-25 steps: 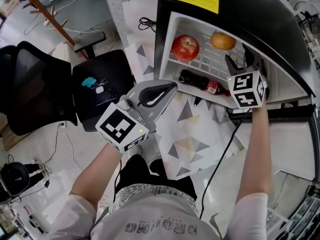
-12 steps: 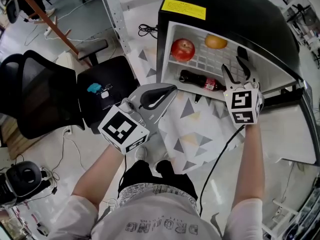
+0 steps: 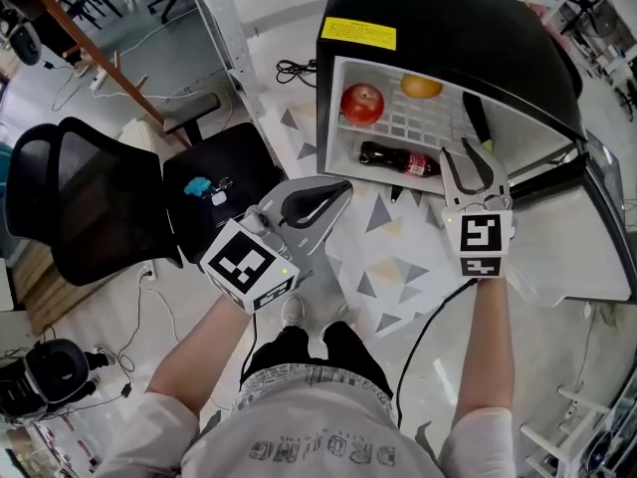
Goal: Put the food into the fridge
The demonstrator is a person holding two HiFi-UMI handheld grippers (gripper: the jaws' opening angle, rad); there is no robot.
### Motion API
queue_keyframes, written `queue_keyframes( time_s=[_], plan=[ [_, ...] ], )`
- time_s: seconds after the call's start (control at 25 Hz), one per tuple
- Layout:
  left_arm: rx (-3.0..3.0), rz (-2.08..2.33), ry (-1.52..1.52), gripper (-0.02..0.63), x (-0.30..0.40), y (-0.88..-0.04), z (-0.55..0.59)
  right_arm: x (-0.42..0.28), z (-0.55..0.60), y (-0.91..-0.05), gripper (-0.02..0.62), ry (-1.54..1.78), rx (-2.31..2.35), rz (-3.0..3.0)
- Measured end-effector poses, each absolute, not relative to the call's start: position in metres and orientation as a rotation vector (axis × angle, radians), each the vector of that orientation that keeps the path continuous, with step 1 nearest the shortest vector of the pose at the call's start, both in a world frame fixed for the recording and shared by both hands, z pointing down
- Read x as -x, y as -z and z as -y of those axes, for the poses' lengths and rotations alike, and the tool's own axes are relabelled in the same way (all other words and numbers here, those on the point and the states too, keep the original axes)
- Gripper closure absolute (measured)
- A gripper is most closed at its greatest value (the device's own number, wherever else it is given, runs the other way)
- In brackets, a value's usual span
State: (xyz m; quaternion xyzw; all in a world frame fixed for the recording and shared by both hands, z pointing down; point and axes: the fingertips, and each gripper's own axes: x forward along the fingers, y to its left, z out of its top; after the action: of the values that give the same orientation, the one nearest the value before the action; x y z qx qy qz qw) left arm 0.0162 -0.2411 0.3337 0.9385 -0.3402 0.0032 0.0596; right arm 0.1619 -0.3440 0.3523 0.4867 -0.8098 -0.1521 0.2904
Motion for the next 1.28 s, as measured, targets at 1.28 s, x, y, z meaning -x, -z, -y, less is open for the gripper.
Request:
queue_keyframes(
  time_s=[1.28],
  plan=[
    [-2.893,0.937,-0.075,0.599,-0.013,-0.313,0.183,-0.142,0.219,-0.318,0.591,0.282,-1.449,2.337]
  ],
)
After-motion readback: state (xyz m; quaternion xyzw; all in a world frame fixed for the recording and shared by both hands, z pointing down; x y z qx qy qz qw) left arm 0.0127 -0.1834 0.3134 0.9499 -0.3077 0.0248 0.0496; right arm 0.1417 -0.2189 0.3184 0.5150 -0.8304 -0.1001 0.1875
